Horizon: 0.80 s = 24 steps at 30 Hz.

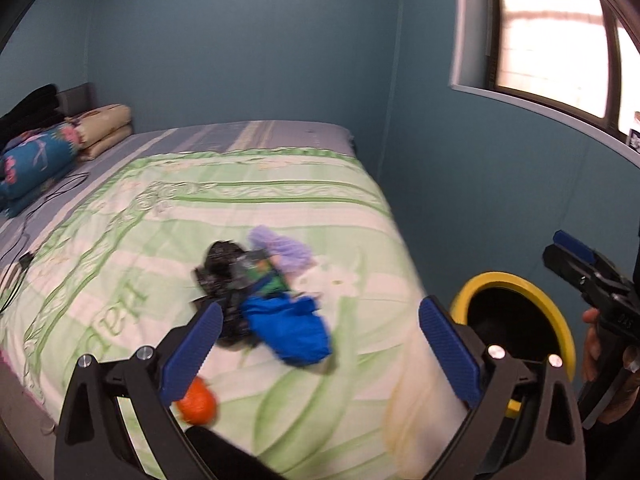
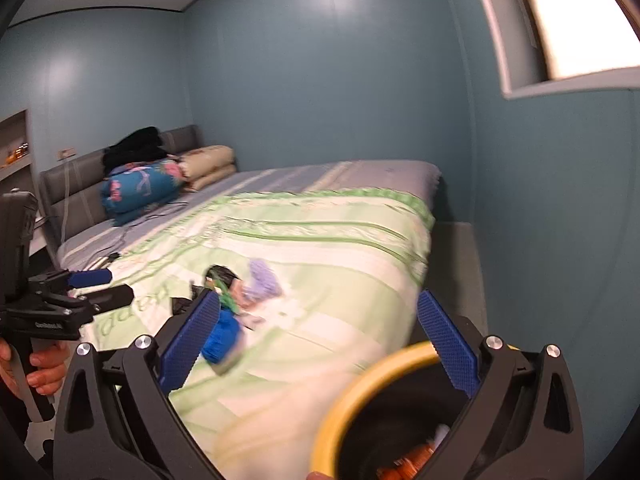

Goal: Collect trash
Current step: 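Grasp the blue glove with the right gripper while the left grasps the second orange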

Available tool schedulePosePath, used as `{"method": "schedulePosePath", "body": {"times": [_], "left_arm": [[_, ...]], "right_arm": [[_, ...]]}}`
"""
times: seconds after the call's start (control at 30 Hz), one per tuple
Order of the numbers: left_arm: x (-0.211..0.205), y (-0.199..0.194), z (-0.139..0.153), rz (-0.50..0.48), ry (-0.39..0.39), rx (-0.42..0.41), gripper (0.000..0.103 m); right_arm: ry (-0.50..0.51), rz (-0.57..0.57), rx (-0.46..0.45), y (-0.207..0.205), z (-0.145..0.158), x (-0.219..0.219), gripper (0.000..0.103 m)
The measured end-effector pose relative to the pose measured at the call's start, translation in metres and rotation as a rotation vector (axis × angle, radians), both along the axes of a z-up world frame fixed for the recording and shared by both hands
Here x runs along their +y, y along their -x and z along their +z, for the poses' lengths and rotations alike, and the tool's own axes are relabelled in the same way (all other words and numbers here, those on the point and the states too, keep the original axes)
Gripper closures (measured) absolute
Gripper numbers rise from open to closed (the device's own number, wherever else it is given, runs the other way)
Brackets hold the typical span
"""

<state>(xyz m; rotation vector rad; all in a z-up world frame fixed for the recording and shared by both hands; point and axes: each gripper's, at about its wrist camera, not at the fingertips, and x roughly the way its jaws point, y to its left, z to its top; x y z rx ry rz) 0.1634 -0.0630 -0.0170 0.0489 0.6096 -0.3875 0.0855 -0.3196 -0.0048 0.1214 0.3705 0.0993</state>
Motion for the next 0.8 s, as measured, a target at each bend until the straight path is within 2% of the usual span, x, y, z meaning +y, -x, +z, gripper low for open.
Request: {"method": "schedulePosePath", "body": {"times": [0.1, 0.27, 0.37, 0.5, 0.8], "left_arm": [[0.021, -0.001, -0.008, 0.042, -0.013, -0.003, 0.008], [0.046, -0.003, -0.028, 0.053, -0.051, 0.015, 0.008], [0.056, -0.006, -0.043, 0.043, -0.062, 0.043, 0.008], [0.073, -0.015, -0.064, 0.047, -0.025, 0.111, 0.008], [0.107, -0.034, -0.108, 0.141, 0.081, 0.222, 0.008]], "right_arm": [[0.028, 0.024, -0.011, -0.013, -0.001, 0.019, 0.008], [0.041, 0.083, -0.002, -0.033, -0.008, 0.042, 0.008], [0.020, 0.134, 0.043, -0.046, -0.018, 0.054, 0.008], [0.047, 0.177, 0.113, -0.064, -0.032, 0.074, 0.008], [0.101, 0.203, 0.183, -0.099, -0.063, 0.110, 0.008]]}}
